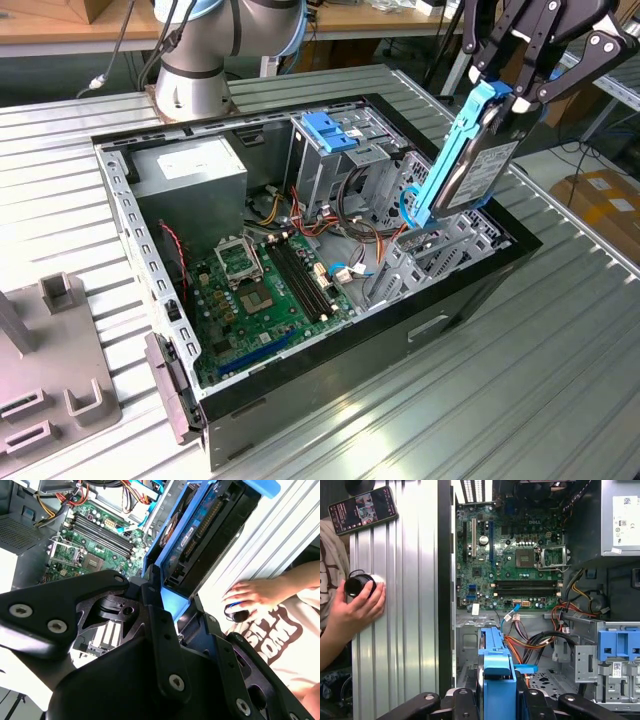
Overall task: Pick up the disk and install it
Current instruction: 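Pick up the disk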
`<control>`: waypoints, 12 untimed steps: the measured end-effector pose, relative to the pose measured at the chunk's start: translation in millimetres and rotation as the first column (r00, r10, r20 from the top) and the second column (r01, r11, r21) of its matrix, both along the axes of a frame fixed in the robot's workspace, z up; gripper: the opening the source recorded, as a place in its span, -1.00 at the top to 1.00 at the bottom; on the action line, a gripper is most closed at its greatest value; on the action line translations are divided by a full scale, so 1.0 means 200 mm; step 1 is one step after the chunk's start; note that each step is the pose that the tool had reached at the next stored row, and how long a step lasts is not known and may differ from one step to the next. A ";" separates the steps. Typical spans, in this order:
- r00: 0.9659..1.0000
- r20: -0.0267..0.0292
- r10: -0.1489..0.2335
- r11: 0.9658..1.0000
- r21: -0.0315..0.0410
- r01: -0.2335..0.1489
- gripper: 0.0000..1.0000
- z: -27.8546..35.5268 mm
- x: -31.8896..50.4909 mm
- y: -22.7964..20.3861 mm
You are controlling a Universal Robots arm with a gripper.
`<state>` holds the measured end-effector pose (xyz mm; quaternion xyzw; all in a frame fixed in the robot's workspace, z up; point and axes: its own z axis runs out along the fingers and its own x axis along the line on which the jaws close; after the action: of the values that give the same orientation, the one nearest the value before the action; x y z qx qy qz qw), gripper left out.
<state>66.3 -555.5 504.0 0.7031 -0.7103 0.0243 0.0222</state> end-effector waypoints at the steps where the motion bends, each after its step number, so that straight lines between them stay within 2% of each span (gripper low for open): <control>1: 1.000 0.000 0.000 1.000 0.000 0.000 0.26 0.000 0.000 0.000; 6: 1.000 0.000 0.000 1.000 0.000 0.000 0.26 -0.001 0.002 0.000; 9: 1.000 0.000 0.000 1.000 0.000 0.000 0.26 -0.002 0.017 0.000; 12: 1.000 0.000 0.000 1.000 0.000 0.000 0.26 -0.023 0.019 0.000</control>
<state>70.2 -555.5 499.4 0.7031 -0.7103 0.0243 0.0221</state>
